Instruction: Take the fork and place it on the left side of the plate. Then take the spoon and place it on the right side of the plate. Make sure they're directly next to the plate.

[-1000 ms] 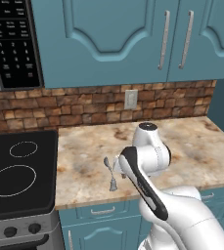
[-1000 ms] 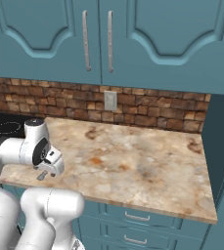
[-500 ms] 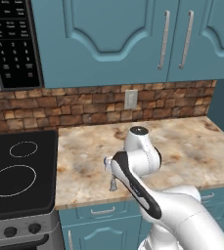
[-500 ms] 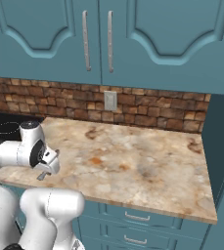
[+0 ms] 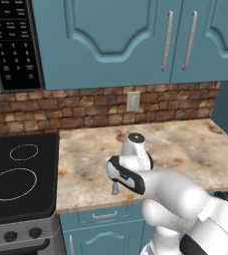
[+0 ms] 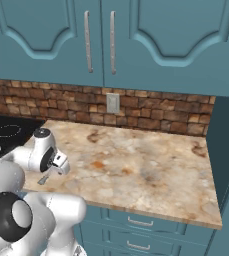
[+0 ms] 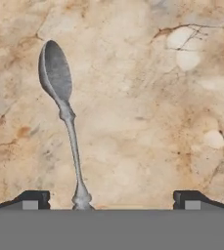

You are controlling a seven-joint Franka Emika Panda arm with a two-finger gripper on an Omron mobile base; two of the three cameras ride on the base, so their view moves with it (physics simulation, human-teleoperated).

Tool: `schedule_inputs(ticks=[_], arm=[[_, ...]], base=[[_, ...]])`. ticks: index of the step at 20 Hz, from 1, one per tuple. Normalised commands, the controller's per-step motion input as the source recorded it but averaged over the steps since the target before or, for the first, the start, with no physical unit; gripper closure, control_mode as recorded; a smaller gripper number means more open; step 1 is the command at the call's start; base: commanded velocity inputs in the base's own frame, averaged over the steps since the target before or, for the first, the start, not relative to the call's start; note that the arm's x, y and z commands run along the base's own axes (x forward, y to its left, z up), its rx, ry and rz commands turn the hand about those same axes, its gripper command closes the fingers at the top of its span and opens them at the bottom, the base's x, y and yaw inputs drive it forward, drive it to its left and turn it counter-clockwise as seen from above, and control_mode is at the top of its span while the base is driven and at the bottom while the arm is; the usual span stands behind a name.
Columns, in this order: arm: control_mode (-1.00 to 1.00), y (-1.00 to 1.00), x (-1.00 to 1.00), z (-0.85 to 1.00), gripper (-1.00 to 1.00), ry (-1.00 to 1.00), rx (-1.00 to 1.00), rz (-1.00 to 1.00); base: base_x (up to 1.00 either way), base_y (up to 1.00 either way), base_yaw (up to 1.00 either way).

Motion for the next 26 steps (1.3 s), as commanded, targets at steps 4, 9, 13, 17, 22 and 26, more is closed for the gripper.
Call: schedule_inputs(ticks=[4, 9, 13, 17, 22, 26], arm=[[-1.0, 0.18, 0.79, -0.26, -1.0, 0.08, 0.0, 0.0], [-1.0, 0.21, 0.34, -0.29, -1.0, 0.12, 0.0, 0.0], [-1.0, 0.27, 0.18, -0.22, -1.0, 0.15, 0.0, 0.0], [-1.0, 0.25, 0.11, -0.26, -1.0, 0.12, -0.06, 0.0], [-1.0, 0.2, -0.02, -0.49, -1.0, 0.08, -0.08, 0.0], [-1.0, 0.18, -0.2, -0.66, -1.0, 0.11, -0.03, 0.0]], base=[[0.0, 0.0, 0.0], [0.0, 0.0, 0.0], [0.0, 0.0, 0.0], [0.0, 0.0, 0.0], [0.0, 0.0, 0.0], [0.0, 0.0, 0.0]])
